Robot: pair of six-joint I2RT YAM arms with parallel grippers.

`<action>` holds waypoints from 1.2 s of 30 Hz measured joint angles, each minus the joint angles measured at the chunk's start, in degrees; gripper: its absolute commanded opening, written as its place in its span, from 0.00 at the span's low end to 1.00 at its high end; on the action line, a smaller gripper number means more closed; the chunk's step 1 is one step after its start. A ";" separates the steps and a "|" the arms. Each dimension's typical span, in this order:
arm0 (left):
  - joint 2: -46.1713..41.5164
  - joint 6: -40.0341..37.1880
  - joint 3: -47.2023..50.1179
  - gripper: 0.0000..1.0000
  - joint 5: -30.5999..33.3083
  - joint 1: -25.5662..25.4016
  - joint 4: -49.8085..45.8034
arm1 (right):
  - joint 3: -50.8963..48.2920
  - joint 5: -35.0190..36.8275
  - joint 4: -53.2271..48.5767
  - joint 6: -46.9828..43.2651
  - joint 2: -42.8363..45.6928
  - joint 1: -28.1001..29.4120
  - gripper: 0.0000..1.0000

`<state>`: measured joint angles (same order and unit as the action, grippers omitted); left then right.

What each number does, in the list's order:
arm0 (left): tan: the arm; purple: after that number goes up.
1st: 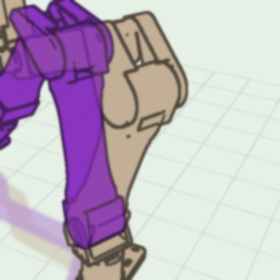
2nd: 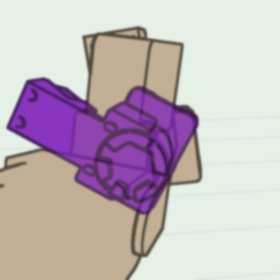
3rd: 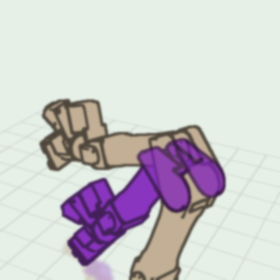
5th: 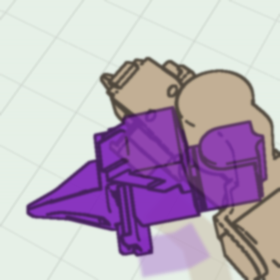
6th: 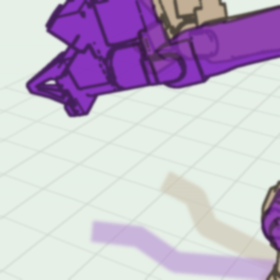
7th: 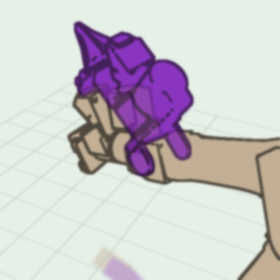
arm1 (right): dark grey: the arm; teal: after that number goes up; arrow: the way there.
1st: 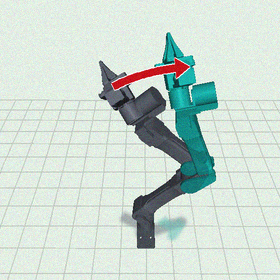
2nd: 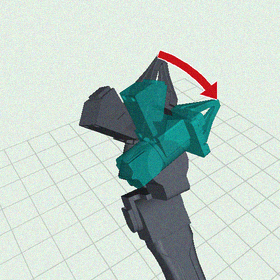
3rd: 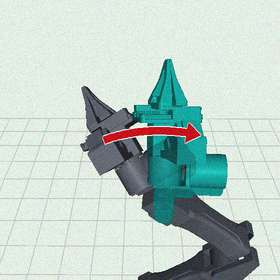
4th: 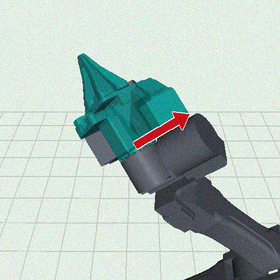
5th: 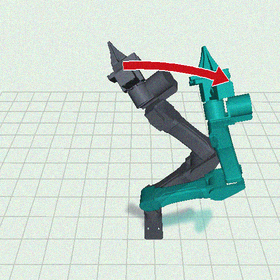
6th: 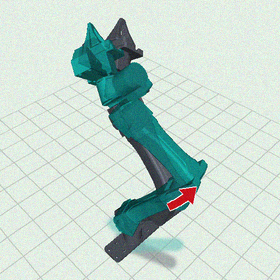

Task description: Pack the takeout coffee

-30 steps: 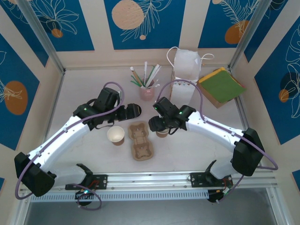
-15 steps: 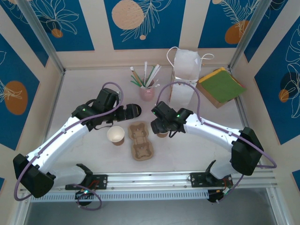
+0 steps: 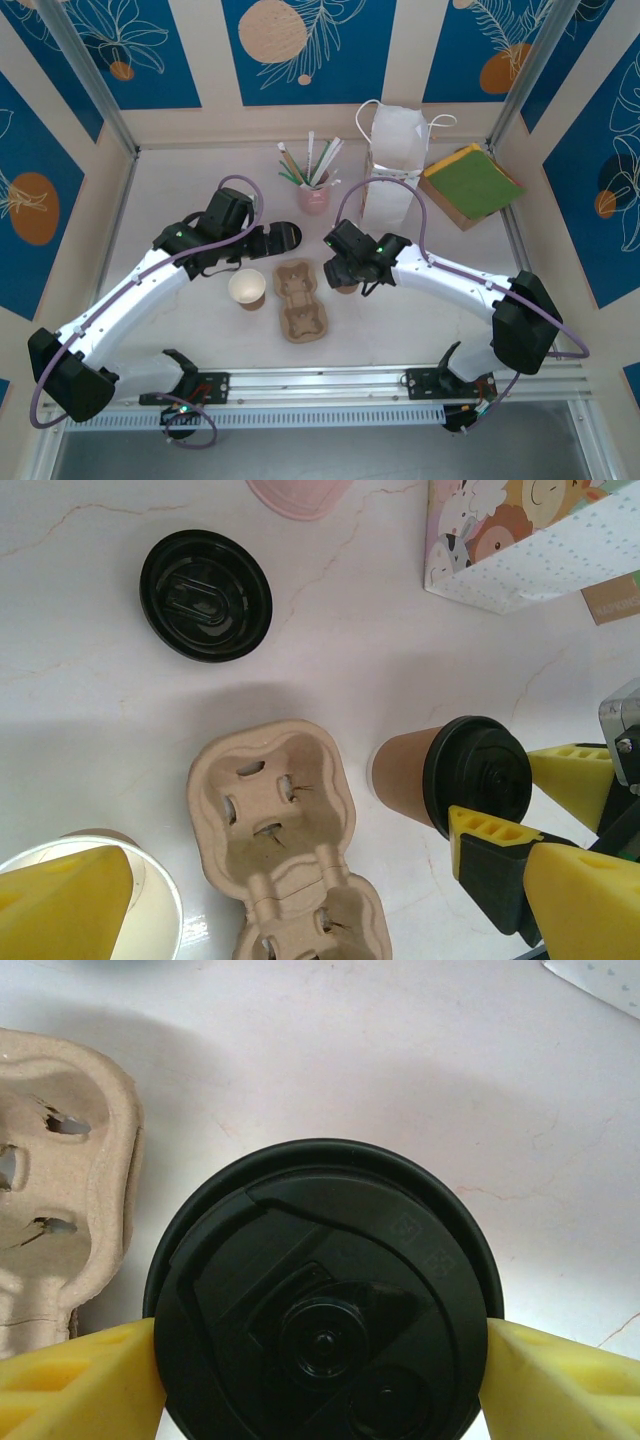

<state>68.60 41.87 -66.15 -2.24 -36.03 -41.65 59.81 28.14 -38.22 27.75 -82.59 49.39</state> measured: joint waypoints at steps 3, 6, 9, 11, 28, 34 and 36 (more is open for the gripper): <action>0.11 0.00 -0.02 1.00 0.00 0.00 0.02 | -0.37 0.02 0.44 0.35 0.00 0.02 0.77; 0.17 0.00 -0.04 1.00 0.00 0.00 0.02 | -0.50 0.02 0.70 0.61 0.00 0.04 0.77; 0.17 0.00 -0.04 1.00 0.00 0.00 0.02 | -0.66 0.22 0.98 0.90 0.00 0.17 0.79; 0.17 0.00 -0.04 1.00 -0.02 0.00 0.02 | -0.70 0.22 1.11 1.05 0.00 0.17 0.79; 0.55 0.00 -0.26 1.00 -0.09 0.00 0.04 | 0.20 0.52 -0.46 1.20 0.00 0.48 0.86; 2.14 0.02 -0.35 1.00 -1.70 0.00 0.63 | 0.96 0.35 -1.92 1.22 0.74 0.24 0.88; 2.73 0.22 -0.35 1.00 -2.69 0.00 1.33 | 0.98 0.04 -2.23 1.27 1.95 -0.28 0.88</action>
<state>71.33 42.09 -66.50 -4.93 -36.03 -40.32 60.80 28.18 -40.45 29.02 -80.64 49.10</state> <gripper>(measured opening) 0.998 0.878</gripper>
